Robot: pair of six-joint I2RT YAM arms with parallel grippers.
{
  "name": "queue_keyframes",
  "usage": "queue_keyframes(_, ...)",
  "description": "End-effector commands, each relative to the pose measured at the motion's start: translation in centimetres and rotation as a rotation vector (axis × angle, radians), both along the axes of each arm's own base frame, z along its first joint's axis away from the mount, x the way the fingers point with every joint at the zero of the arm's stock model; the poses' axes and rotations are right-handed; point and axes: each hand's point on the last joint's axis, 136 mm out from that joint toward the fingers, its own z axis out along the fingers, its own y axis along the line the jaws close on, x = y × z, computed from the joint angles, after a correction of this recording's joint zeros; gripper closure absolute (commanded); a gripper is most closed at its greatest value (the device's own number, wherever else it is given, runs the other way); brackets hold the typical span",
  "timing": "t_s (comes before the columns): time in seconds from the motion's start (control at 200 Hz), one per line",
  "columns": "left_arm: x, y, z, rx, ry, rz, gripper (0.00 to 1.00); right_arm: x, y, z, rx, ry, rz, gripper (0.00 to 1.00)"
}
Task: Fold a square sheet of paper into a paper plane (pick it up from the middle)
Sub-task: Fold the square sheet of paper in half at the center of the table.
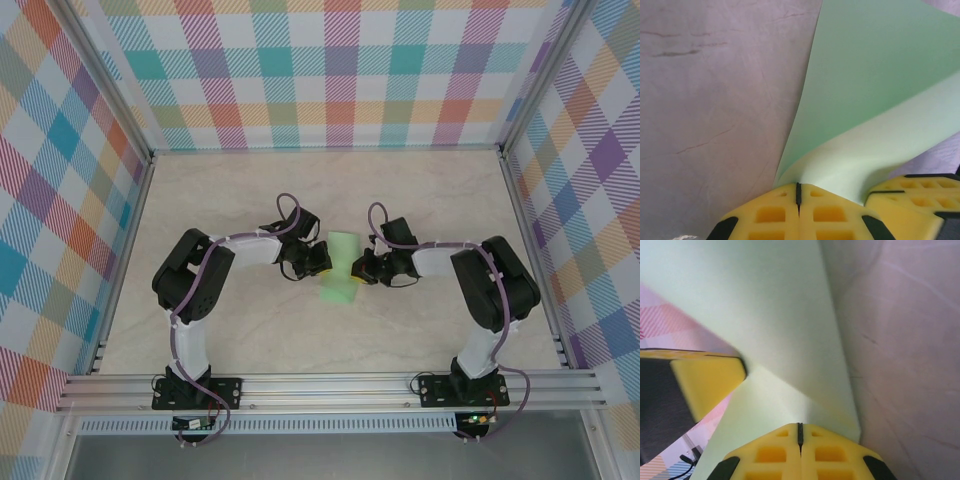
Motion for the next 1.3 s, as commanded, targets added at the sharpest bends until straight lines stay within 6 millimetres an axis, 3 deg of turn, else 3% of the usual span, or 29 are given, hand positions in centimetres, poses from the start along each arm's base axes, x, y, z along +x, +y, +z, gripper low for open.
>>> queue_keyframes(0.0, -2.5, 2.0, -3.4, 0.108, 0.085, -0.005, 1.0, 0.0, 1.0, 2.7, 0.082, -0.063, 0.038, 1.0)
queue_keyframes(0.13, -2.4, 1.9, -3.4, 0.105, 0.082, -0.004, 1.0, -0.7, 1.5, 2.8, 0.116, -0.048, 0.051, 0.99)
queue_keyframes(0.32, -2.4, 1.9, -3.2, 0.105, 0.081, -0.005, 1.0, -1.7, 1.0, 1.1, 0.092, -0.017, 0.04, 1.0)
queue_keyframes(0.675, -2.5, 2.0, -3.4, 0.105, 0.084, -0.003, 1.0, -4.1, -1.5, -4.0, -0.043, 0.057, 0.029, 1.0)
queue_keyframes(0.79, -2.6, 2.0, -3.3, 0.106, 0.084, -0.003, 1.0, -3.9, -1.0, -3.1, -0.019, 0.047, 0.039, 1.0)
queue_keyframes(0.97, -2.6, 2.1, -3.4, 0.107, 0.086, -0.004, 1.0, -2.9, 0.5, 1.2, 0.078, -0.029, 0.072, 0.98)
queue_keyframes(1.055, -2.7, 2.1, -3.5, 0.109, 0.088, -0.005, 1.0, -2.9, 1.1, 2.4, 0.117, -0.048, 0.083, 0.98)
queue_keyframes(1.165, -2.8, 2.2, -3.5, 0.11, 0.09, -0.004, 1.0, -3.5, 1.7, 2.2, 0.134, -0.035, 0.105, 0.97)
queue_keyframes(1.295, -2.8, 2.2, -3.4, 0.108, 0.088, -0.006, 1.0, -4.4, 1.5, 0.1, 0.095, 0.004, 0.102, 0.98)
